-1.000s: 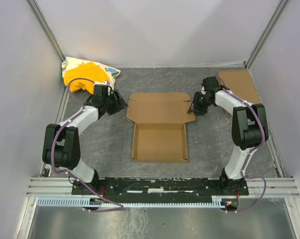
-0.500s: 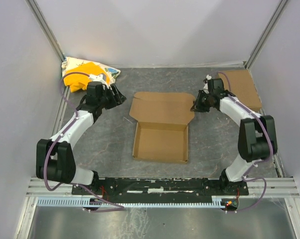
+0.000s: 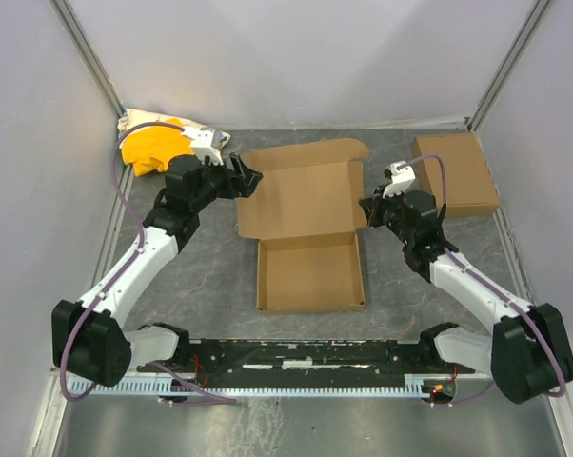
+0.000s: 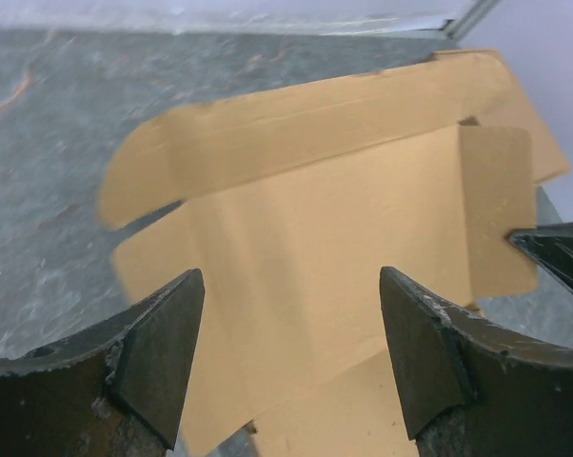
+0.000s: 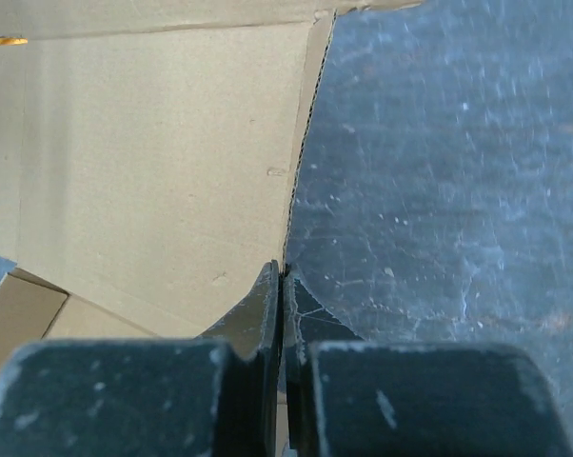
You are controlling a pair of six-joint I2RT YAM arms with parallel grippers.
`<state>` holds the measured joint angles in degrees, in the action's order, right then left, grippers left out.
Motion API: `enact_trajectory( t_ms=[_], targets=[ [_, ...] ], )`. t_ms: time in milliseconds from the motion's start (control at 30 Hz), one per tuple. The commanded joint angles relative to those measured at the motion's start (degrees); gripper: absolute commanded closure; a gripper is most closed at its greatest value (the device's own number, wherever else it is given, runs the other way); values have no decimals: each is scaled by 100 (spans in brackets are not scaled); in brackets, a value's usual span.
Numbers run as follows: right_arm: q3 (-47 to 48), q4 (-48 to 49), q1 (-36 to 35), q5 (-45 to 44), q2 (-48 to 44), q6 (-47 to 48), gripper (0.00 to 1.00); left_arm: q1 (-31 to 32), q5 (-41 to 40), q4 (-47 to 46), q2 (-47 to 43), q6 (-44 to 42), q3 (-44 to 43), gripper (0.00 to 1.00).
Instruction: Fold the paper box
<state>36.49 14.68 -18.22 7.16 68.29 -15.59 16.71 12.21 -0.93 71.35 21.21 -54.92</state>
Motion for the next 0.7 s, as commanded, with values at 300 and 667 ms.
enact_trajectory(
  t_ms=[300, 667],
  targets=[
    [-2038, 2567, -515, -437, -1719, 989, 96, 951, 666, -1113, -956, -2457, -195, 13],
    [-3139, 3698, -545, -218, -2524, 1170, 97, 1009, 1478, -242, -294, -3633, -935, 10]
  ],
)
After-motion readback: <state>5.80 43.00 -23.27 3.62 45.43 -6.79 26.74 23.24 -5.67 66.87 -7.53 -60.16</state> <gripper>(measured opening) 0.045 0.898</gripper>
